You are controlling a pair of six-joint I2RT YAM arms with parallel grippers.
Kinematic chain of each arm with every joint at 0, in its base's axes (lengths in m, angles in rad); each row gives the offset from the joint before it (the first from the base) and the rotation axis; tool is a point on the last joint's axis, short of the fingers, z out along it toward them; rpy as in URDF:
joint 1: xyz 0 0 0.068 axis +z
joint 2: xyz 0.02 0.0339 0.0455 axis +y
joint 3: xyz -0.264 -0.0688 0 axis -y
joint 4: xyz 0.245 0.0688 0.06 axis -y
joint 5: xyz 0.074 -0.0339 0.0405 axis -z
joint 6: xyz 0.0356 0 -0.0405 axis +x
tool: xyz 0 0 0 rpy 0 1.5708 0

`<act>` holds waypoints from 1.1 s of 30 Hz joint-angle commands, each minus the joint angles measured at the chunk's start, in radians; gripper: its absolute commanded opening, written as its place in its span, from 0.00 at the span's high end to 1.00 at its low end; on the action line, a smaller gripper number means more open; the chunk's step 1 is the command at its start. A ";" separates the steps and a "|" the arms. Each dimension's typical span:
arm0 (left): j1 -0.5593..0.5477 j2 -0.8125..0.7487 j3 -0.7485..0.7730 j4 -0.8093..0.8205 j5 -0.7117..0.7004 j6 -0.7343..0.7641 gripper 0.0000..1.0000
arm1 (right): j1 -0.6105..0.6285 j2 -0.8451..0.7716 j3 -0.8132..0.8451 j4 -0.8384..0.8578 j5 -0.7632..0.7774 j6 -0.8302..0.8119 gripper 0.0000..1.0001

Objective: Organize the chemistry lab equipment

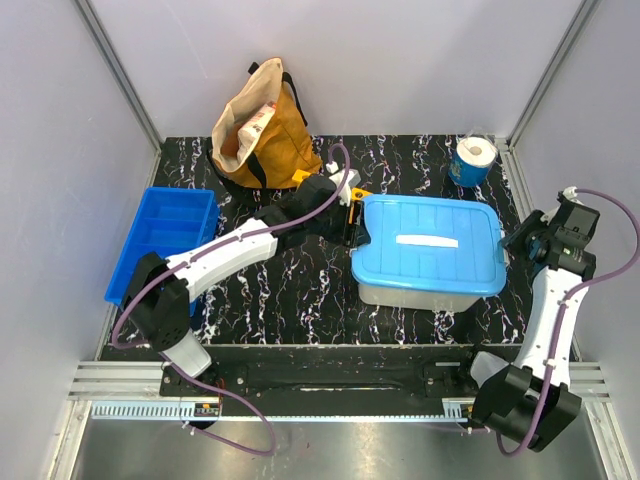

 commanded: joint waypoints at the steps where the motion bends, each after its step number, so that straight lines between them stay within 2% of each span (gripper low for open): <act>1: -0.076 0.069 0.024 0.142 0.153 -0.024 0.41 | 0.098 0.012 -0.039 -0.130 -0.185 0.096 0.77; 10: -0.102 0.112 0.055 0.167 0.169 -0.042 0.41 | 0.226 0.001 -0.007 -0.116 -0.162 0.157 0.89; 15: -0.110 0.126 0.076 0.166 0.170 -0.047 0.42 | 0.240 -0.016 0.004 -0.141 -0.112 0.154 0.87; 18: -0.108 0.121 0.076 0.169 0.164 -0.050 0.42 | 0.239 -0.028 -0.015 -0.116 -0.075 0.166 0.78; 30: -0.157 0.158 0.069 0.302 0.190 -0.144 0.42 | 0.236 0.112 0.172 -0.210 0.374 0.064 0.72; 31: -0.168 0.172 0.073 0.322 0.190 -0.154 0.42 | 0.228 0.156 0.181 -0.236 0.482 0.042 0.71; 33: -0.177 0.182 0.083 0.328 0.196 -0.162 0.42 | 0.210 0.187 0.192 -0.247 0.552 0.025 0.70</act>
